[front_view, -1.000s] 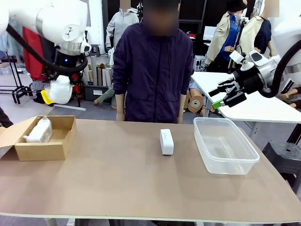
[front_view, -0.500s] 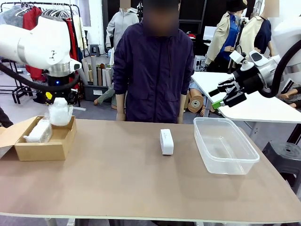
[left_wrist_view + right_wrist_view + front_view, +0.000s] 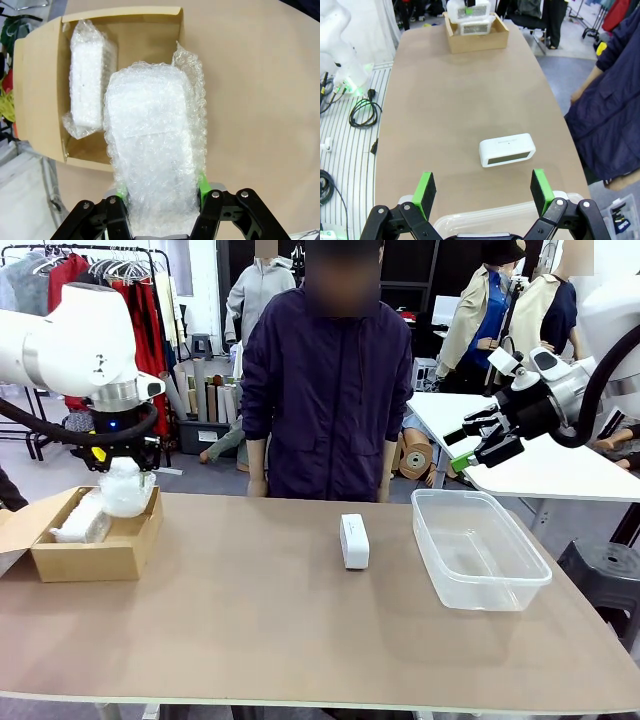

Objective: Separate and place wrapped and unwrapped clocks.
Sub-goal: If the picked Digital clock is wrapped, place it in the Package Box ; if not, place it in the Organizing box.

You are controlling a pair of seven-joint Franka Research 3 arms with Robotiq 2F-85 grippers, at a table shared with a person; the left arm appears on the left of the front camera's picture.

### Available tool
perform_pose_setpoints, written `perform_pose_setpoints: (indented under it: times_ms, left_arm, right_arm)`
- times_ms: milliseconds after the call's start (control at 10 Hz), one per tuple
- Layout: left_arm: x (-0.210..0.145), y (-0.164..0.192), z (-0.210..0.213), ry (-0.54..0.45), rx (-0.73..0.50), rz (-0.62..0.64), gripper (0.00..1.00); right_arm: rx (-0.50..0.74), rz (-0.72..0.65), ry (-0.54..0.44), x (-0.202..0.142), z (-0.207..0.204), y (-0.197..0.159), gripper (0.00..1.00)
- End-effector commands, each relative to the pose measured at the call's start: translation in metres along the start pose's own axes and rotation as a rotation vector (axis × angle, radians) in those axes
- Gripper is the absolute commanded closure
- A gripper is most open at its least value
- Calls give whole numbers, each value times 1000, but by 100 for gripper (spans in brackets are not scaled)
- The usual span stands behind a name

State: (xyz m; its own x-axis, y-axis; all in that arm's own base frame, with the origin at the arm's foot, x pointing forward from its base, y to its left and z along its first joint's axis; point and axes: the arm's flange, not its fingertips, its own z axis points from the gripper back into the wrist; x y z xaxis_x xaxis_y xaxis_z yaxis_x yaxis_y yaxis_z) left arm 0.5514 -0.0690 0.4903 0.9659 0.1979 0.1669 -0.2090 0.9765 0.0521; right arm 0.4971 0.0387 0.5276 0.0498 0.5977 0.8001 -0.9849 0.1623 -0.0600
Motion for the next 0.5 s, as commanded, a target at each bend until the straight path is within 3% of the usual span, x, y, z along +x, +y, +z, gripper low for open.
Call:
perform_pose_setpoints:
  times_ms: [0, 300, 400]
  left_arm:
    - [1, -2, 4, -9, 22, 7, 100]
    - [0, -2, -1, 1, 1, -5, 100]
    - [7, 4, -6, 40, -6, -96, 100]
  right_arm:
    - [2, 9, -7, 2, 1, 1, 0]
    - [2, 9, -7, 2, 1, 1, 0]
    - [2, 9, -7, 2, 1, 1, 0]
